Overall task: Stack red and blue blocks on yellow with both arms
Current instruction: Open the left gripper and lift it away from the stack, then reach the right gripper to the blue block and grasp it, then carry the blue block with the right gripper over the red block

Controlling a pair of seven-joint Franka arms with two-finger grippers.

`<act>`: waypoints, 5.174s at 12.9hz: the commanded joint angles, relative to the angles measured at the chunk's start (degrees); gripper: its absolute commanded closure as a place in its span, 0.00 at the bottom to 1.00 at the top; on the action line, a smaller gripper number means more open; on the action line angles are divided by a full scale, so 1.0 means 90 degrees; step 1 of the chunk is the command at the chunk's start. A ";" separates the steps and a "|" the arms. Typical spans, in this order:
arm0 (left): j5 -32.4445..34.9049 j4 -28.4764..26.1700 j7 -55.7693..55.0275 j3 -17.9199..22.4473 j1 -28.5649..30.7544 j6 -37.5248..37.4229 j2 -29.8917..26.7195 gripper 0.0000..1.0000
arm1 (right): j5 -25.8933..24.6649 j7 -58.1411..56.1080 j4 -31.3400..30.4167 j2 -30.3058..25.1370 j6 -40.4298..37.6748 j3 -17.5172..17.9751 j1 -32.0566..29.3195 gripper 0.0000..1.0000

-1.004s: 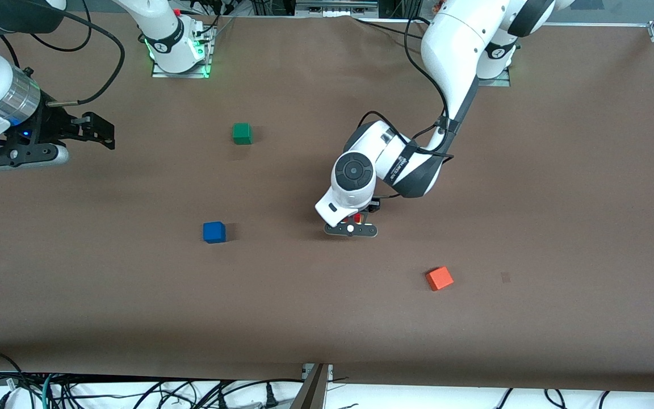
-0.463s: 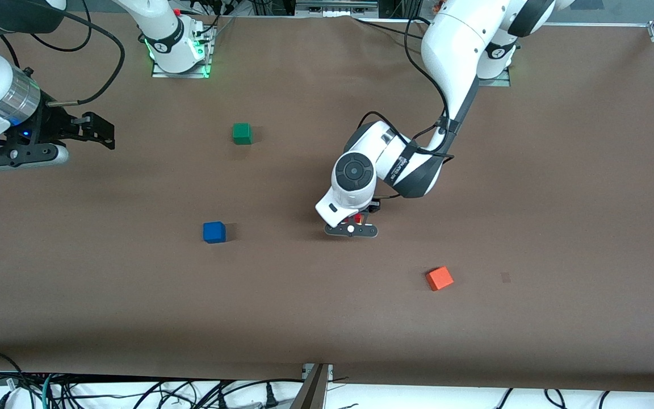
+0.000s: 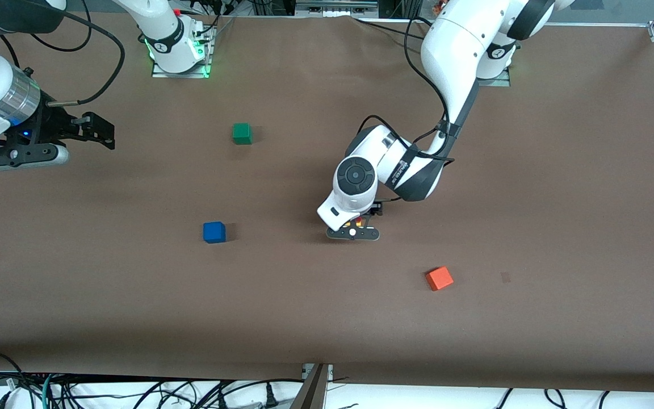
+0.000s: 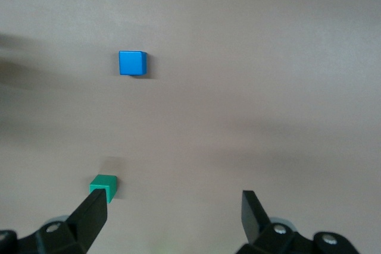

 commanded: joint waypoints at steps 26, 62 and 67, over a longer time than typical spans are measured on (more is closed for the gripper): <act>0.0190 -0.1951 0.2825 -0.0042 0.4306 -0.2383 -0.4795 0.00 | 0.0529 0.0477 0.0082 0.2635 0.2562 0.0041 0.0385 0.00; 0.0200 -0.1728 0.2815 0.0006 0.4316 -0.2382 -0.4454 0.00 | 0.0744 0.4540 0.3664 0.4804 0.1568 0.0080 0.3354 0.64; 0.0200 -0.1533 0.2815 -0.0003 0.4287 -0.2382 -0.4347 0.00 | 0.0763 0.5029 0.4047 0.5157 0.2250 0.0090 0.3677 0.64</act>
